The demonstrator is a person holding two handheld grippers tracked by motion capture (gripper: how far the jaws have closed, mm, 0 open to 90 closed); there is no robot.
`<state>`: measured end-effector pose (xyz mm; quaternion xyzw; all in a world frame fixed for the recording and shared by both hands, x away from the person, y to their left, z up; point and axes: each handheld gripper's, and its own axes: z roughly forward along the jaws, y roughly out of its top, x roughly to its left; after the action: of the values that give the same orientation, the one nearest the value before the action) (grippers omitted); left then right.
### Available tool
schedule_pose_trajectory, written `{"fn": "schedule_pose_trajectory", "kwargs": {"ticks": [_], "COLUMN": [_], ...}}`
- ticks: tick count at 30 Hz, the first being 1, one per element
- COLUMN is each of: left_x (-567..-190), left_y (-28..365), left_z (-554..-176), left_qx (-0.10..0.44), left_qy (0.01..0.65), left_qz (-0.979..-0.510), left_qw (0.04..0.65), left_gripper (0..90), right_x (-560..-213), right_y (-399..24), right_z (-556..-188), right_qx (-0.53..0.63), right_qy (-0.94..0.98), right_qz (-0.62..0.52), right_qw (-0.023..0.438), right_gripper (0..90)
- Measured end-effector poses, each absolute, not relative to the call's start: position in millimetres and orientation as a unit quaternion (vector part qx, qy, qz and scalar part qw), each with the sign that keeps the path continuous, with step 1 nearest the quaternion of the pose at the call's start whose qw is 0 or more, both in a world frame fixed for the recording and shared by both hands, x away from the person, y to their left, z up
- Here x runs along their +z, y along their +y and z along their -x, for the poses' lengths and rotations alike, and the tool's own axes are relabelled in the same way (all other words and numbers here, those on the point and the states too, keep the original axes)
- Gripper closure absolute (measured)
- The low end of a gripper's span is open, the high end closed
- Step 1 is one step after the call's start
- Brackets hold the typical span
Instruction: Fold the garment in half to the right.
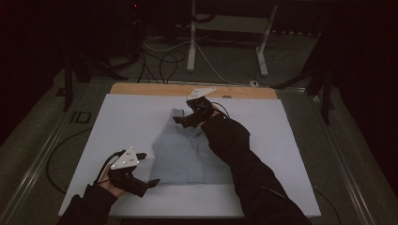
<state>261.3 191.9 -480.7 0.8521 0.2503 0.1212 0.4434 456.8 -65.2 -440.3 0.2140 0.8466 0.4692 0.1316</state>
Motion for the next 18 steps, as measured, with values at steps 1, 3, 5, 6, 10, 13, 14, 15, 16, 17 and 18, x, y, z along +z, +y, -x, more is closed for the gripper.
{"fn": "schedule_pose_trajectory", "kwargs": {"ticks": [1,3,5,6,10,13,14,15,16,17,18], "left_x": [-482,-483,-485,-487,-492,-495,-496,-497,-498,-499,-500], "left_y": [191,189,187,186,184,183,183,183,182,182,182], "left_z": [-262,-263,-264,-264,-264,-264,-263,-264,-264,-263,-263], "left_qx": [0.119,0.118,0.118,0.118,0.106,0.104,0.103,0.1,0.101,0.101,0.099], "left_qy": [0.253,0.265,0.266,0.267,0.26,0.26,0.257,0.256,0.257,0.257,0.257], "left_qz": [-0.854,-0.856,-0.859,-0.861,-0.87,-0.876,-0.879,-0.882,-0.884,-0.886,-0.887], "left_qw": [0.439,0.429,0.422,0.416,0.406,0.392,0.388,0.383,0.378,0.374,0.371], "left_gripper": [0.3,0.3,0.3,0.4,0.4,0.4,0.4,0.4,0.4,0.4,0.5], "right_x": [-440,-441,-442,-444,-449,-455,-457,-459,-462,-463,-465], "right_y": [-65,-63,-57,-53,-49,-43,-41,-39,-37,-35,-33], "right_z": [-457,-459,-467,-472,-479,-486,-488,-490,-493,-495,-497], "right_qx": [0.469,0.467,0.459,0.454,0.45,0.439,0.436,0.434,0.43,0.427,0.427], "right_qy": [0.847,0.848,0.852,0.854,0.854,0.859,0.859,0.86,0.862,0.863,0.862], "right_qz": [-0.214,-0.215,-0.217,-0.221,-0.23,-0.237,-0.24,-0.242,-0.241,-0.245,-0.249], "right_qw": [0.132,0.13,0.129,0.128,0.12,0.119,0.117,0.116,0.116,0.116,0.112], "right_gripper": [9.5,9.6,9.6,9.6,9.6,9.5,9.6,9.5,9.5,9.6,9.5]}}
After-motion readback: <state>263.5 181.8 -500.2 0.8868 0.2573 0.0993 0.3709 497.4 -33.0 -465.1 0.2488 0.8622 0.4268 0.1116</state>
